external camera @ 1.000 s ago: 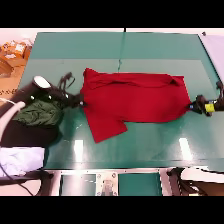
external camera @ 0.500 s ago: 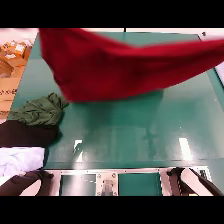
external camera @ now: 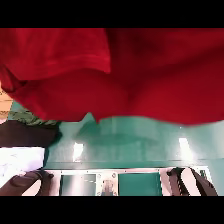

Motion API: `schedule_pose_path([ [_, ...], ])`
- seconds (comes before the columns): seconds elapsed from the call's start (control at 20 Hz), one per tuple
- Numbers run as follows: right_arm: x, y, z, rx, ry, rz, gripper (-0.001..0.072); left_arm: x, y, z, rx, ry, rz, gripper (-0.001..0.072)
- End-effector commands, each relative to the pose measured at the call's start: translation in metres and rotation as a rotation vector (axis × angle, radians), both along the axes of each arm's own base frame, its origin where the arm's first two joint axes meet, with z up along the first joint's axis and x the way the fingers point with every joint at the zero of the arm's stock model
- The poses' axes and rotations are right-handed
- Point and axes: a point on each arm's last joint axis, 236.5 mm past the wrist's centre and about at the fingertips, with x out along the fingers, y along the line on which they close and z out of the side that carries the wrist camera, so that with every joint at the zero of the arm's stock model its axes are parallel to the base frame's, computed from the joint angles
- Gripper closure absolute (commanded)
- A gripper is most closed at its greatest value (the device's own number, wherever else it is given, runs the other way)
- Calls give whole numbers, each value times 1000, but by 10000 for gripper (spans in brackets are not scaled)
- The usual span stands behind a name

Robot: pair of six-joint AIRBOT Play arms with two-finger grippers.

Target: Fold the shirts.

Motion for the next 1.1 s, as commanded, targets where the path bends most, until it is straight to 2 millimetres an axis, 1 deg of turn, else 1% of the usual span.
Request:
schedule_pose_path([
  [0.0, 50, -17, -57, 153, 103, 100, 699, 62, 3, -61, 7, 190, 45, 678],
  [0.05, 70, -25, -87, 188, 161, 118, 699, 89, 0, -95, 9, 282, 49, 678],
  [0.1, 92, -31, -122, 219, 221, 139, 699, 114, -3, -129, 19, 366, 51, 677],
  [0.15, 114, -35, -159, 247, 280, 161, 698, 140, -6, -167, 31, 454, 53, 677],
  [0.25, 153, -39, -230, 289, 384, 187, 699, 183, -10, -244, 52, 622, 58, 678],
  [0.35, 188, -40, -303, 334, 499, 214, 699, 219, -12, -317, 75, 762, 70, 678],
  [0.45, 213, -45, -362, 394, 583, 207, 700, 245, -14, -376, 82, 862, 77, 677],
  [0.55, 229, -52, -416, 447, 660, 194, 699, 259, -16, -425, 89, 942, 81, 678],
  [0.65, 239, -58, -453, 483, 715, 191, 700, 266, -16, -461, 96, 1003, 85, 678],
  [0.7, 243, -60, -465, 493, 731, 190, 700, 267, -16, -475, 104, 1028, 83, 677],
  [0.75, 246, -62, -475, 500, 743, 191, 700, 268, -16, -485, 108, 1045, 85, 677],
  [0.85, 248, -62, -483, 504, 761, 200, 699, 267, -12, -498, 135, 1070, 93, 678],
  [0.95, 236, -61, -491, 471, 821, 220, 700, 255, 1, -510, 217, 1117, 112, 678],
  [1.05, 215, -61, -508, 437, 920, 237, 700, 238, 13, -524, 293, 1186, 124, 678],
])
